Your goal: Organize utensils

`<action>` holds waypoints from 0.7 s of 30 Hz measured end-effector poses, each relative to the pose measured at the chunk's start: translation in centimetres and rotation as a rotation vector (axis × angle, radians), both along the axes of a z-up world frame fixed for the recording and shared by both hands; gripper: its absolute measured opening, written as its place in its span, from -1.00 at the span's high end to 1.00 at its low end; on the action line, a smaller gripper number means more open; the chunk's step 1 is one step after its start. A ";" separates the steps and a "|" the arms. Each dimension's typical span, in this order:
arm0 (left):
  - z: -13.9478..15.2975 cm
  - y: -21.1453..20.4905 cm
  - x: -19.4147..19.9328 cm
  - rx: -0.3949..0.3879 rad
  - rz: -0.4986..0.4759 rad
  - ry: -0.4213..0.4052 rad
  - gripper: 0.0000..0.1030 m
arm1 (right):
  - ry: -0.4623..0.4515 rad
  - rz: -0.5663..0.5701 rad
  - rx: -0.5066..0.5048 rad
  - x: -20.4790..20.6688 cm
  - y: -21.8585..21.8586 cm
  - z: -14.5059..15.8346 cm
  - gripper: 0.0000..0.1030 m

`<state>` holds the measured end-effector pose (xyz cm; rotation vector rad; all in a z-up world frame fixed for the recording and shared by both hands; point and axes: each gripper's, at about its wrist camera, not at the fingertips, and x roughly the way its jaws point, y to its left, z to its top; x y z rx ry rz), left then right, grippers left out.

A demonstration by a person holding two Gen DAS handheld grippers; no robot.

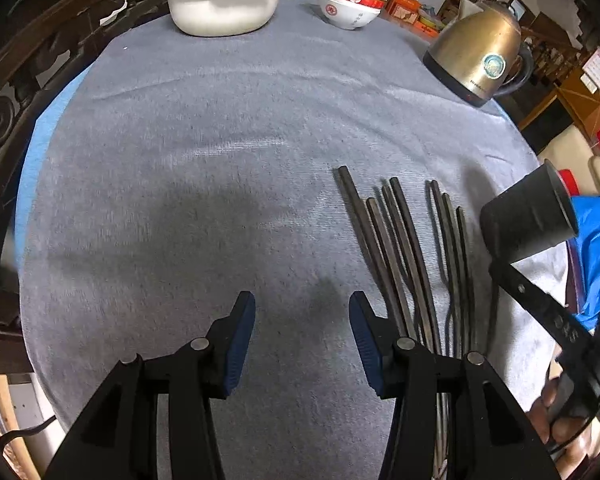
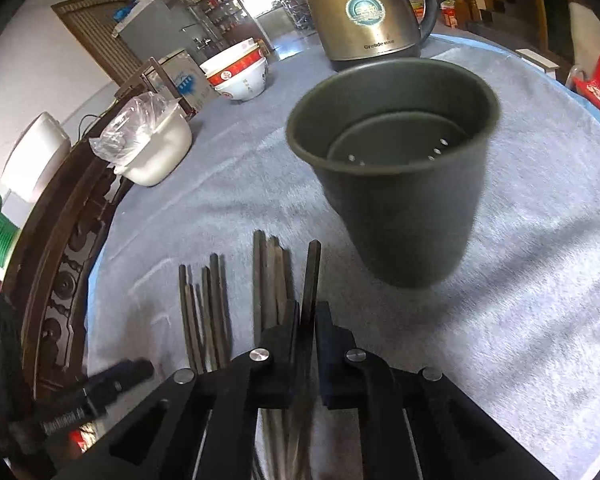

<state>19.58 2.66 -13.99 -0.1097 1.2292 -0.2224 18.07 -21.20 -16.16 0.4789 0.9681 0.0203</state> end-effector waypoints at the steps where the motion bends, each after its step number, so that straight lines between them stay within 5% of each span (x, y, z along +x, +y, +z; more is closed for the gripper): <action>1: -0.1 -0.1 0.3 0.007 -0.001 0.006 0.02 | 0.002 0.005 -0.003 -0.2 -0.1 -0.1 0.83; 21: -1.4 -3.4 9.7 0.012 0.061 0.140 0.02 | 0.044 0.063 0.050 -0.1 -1.3 -1.2 0.81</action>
